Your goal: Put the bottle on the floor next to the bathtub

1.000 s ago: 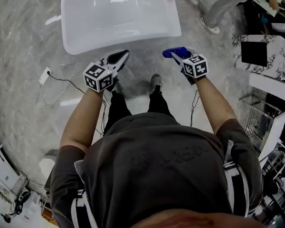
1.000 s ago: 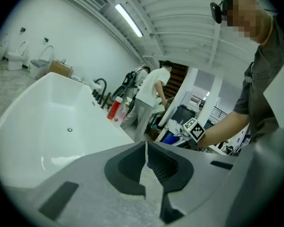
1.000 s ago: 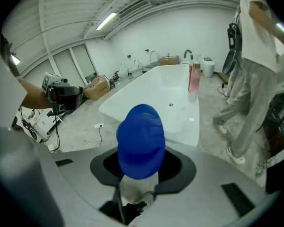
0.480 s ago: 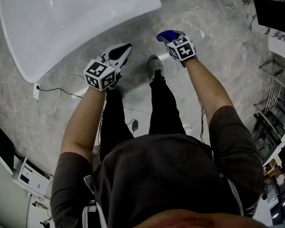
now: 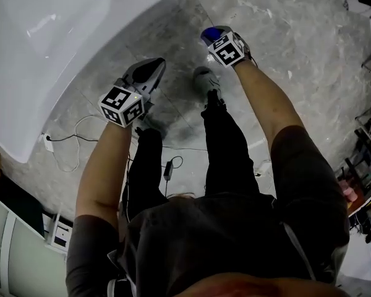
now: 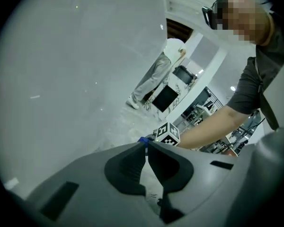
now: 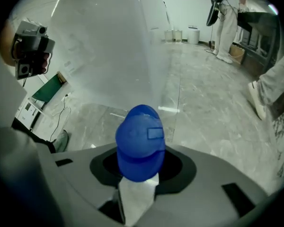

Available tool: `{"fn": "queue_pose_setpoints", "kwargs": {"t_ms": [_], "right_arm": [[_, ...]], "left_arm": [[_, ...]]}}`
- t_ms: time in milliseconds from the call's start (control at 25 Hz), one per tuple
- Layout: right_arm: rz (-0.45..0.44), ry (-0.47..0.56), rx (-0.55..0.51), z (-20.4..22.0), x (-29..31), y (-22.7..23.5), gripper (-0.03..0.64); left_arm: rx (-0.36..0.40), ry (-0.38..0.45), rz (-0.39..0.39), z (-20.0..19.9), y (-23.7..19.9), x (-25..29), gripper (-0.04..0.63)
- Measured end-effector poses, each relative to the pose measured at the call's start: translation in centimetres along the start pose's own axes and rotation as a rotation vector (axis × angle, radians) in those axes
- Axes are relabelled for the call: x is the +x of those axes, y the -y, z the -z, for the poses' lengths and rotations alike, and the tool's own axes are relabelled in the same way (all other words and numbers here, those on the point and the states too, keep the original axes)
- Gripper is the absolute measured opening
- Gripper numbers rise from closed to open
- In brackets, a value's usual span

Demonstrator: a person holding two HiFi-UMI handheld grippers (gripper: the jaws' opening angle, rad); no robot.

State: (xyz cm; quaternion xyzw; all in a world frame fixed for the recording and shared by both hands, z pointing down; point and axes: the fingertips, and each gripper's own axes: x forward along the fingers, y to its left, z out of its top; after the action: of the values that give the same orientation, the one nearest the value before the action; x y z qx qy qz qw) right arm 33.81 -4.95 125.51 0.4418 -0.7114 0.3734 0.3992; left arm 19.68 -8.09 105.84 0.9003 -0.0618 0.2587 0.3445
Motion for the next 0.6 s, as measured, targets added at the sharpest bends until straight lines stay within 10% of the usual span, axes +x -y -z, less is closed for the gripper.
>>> {"fn": "queue_pose_setpoints", "kwargs": {"t_ms": [600], "right_arm": [[0.049, 0.027, -0.151, 0.1, 8.4, 1.8, 0.141]], "left_arm": [[-0.035, -0.029, 0.047, 2.2, -3.8, 3.8, 0.015]]}}
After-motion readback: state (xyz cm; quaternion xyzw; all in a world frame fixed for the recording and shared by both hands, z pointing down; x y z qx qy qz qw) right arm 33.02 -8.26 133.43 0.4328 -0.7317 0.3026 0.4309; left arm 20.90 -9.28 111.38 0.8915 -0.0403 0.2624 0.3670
